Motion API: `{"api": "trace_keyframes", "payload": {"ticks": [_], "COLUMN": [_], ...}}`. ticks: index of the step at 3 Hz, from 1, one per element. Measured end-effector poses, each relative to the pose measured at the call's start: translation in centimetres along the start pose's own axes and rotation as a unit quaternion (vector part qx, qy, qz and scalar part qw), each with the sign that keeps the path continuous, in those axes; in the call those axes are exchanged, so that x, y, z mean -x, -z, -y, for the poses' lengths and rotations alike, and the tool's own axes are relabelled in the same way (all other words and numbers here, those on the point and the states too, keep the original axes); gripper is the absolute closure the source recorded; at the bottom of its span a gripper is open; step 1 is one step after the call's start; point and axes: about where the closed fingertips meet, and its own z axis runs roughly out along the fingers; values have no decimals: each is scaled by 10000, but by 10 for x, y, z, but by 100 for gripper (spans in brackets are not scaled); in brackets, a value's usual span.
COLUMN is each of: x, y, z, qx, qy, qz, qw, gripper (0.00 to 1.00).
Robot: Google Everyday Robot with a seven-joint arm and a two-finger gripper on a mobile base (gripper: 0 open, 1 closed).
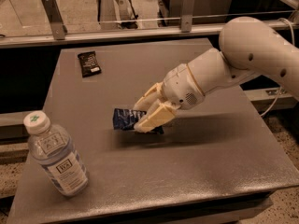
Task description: Move rxbar blueberry near blue plastic bottle
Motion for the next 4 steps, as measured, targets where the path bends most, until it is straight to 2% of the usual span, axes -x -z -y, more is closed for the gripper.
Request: {"api": "trace_keyframes", "payload": {"ticks": [1,2,4], "x": [11,17,24], "y": [-24,-39,-52], "z": [-12,-22,-32], "qx": [172,321,462], "qy": [-20,-103,-251], "qz": [183,338,555], "qw": [9997,9989,9971], "gripper": [100,85,38]}}
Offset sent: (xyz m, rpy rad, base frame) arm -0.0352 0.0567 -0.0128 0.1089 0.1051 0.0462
